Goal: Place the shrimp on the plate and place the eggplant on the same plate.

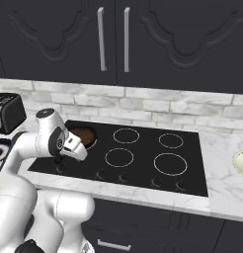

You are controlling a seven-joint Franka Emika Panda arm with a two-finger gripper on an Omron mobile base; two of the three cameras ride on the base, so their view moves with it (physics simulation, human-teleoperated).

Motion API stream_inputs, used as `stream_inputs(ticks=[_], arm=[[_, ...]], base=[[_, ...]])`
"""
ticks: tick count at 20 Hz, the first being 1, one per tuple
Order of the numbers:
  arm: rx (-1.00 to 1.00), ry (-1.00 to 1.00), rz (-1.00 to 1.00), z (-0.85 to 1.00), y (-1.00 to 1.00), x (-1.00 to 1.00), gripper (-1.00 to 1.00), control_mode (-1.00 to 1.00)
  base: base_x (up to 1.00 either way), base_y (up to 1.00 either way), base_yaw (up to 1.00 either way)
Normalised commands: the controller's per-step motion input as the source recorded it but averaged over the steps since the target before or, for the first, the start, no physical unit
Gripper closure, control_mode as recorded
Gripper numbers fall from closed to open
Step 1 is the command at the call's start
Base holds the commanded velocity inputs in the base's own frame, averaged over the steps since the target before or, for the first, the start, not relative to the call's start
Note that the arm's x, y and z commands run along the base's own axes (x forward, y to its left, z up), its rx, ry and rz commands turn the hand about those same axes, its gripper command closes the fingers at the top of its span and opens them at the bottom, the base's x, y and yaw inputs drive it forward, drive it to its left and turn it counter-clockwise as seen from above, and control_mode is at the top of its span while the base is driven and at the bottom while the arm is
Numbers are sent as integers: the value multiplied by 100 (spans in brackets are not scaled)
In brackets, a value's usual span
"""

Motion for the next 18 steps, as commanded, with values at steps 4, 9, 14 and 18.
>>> stream_inputs(ticks=[4, 9, 14, 18], arm=[[0, 5, 1, 2, -55, -6, -100, -100], [0, 1, 0, 0, 0, -3, -100, -100], [0, 0, 0, 0, -5, 0, -100, 100], [0, 0, 0, 0, 0, 0, -100, 100]], base=[[0, 0, 0], [0, 0, 0], [0, -9, 0], [0, -87, 0]])
